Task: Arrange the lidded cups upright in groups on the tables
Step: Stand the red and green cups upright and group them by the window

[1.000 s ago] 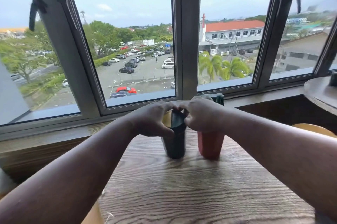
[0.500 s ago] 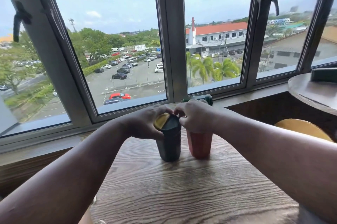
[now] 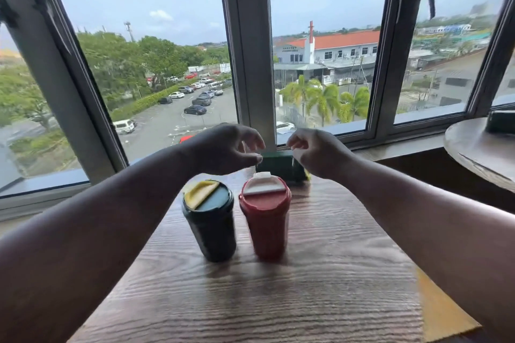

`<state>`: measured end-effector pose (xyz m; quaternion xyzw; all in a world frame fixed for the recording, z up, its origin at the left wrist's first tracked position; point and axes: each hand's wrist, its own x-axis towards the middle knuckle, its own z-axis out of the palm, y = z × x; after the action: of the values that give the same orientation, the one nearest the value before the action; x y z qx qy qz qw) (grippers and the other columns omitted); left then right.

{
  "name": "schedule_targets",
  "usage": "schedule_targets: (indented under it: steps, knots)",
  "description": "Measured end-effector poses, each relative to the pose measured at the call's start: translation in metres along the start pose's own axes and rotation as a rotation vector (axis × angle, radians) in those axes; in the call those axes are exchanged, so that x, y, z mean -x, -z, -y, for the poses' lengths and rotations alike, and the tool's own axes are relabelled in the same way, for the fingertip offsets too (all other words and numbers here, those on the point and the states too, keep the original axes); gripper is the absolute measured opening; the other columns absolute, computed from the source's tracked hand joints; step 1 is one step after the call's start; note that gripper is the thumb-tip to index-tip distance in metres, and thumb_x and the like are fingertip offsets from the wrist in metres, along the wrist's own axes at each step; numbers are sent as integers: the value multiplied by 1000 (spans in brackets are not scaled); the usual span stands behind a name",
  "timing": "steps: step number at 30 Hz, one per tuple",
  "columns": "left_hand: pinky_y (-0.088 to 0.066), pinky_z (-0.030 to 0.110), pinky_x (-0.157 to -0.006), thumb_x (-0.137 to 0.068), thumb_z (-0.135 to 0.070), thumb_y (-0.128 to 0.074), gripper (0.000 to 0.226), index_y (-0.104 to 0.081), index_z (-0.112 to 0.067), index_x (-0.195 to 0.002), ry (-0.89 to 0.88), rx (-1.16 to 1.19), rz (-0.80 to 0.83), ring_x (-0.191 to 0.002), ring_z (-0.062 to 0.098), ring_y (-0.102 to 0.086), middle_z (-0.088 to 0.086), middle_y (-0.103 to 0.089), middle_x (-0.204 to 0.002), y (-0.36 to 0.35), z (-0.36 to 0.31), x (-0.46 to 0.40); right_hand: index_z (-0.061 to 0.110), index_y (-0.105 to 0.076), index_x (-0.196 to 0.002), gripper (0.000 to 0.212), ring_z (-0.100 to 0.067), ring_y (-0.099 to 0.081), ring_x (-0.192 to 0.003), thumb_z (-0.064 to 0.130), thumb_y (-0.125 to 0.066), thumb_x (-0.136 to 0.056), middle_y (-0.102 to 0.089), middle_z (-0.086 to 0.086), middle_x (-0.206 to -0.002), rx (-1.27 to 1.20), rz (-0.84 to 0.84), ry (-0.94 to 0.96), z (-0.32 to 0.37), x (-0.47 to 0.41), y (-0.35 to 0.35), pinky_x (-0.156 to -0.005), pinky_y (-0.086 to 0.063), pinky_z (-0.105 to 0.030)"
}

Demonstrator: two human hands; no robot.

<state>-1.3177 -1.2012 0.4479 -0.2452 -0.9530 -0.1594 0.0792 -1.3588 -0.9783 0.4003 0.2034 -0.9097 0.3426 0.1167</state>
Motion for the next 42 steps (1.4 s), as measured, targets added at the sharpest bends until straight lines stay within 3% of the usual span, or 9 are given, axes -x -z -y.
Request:
schedule_targets:
  steps: [3,8,15,19,24,27,31,37,42]
  knots:
    - [-46,17,-68,-88,-33,-70,25,-69,-23,-112,12,-111,46,-85,7,-64,-8,-70,-101,-11,-19,-40,18,-66,-94,14,-20,-64,-76,12,-54,-89,-68,-2,-84,-65,17,-84,-51,-23,3,-64,-50,-30]
    - [-54,34,-84,-87,-41,-71,37,-64,-26,-120,114,-328,220,-90,12,-63,-8,-69,-103,-32,-40,-97,21,-63,-102,16,-19,-56,-87,17,-56,-89,-61,2,-93,-168,97,-212,-124,-56,-13,-73,-42,-29]
    - [-53,36,-86,-79,-45,-78,64,-52,-28,-135,212,-572,374,-102,19,-59,-3,-64,-121,-61,-52,-155,21,-61,-116,34,-26,-60,-101,13,-54,-84,-63,-5,-110,-332,220,-292,-167,-88,-38,-86,-51,-37]
    - [-43,30,-66,-74,-48,-81,78,-45,-23,-139,232,-709,483,-106,22,-57,1,-60,-124,-82,-55,-174,18,-60,-122,43,-25,-60,-99,10,-51,-82,-63,-4,-106,-399,288,-255,-174,-102,-52,-87,-50,-39]
    - [-42,29,-58,-62,-55,-85,81,-48,-24,-126,246,-793,564,-91,19,-56,-1,-59,-113,-101,-52,-187,3,-66,-84,23,-22,-51,-68,9,-48,-71,-58,-3,-67,-411,398,-204,-182,-112,-63,-62,-40,-37]
    - [-50,32,-66,-60,-57,-85,84,-47,-24,-128,241,-824,575,-93,21,-59,-1,-59,-111,-105,-51,-191,9,-70,-83,22,-26,-59,-70,14,-52,-72,-67,-5,-72,-460,426,-176,-188,-119,-73,-66,-49,-41]
    - [-47,30,-63,-62,-59,-83,83,-49,-24,-129,198,-898,583,-91,23,-62,-1,-61,-110,-108,-51,-193,19,-69,-81,18,-34,-68,-87,23,-55,-71,-72,-10,-89,-516,436,-178,-194,-122,-81,-84,-55,-53]
    - [-36,26,-52,-59,-78,-74,81,-55,-26,-119,210,-807,520,-84,20,-60,-5,-62,-98,-92,-40,-183,18,-71,-91,19,-32,-69,-83,24,-59,-79,-73,-9,-88,-599,444,-129,-169,-113,-64,-86,-55,-56]
    - [-45,29,-76,-62,-57,-87,76,-55,-29,-126,341,-510,508,-98,17,-58,-8,-63,-110,-57,-27,-161,11,-68,-102,14,-29,-65,-84,15,-56,-96,-68,-15,-93,-664,470,-67,-134,-114,-49,-86,-55,-53]
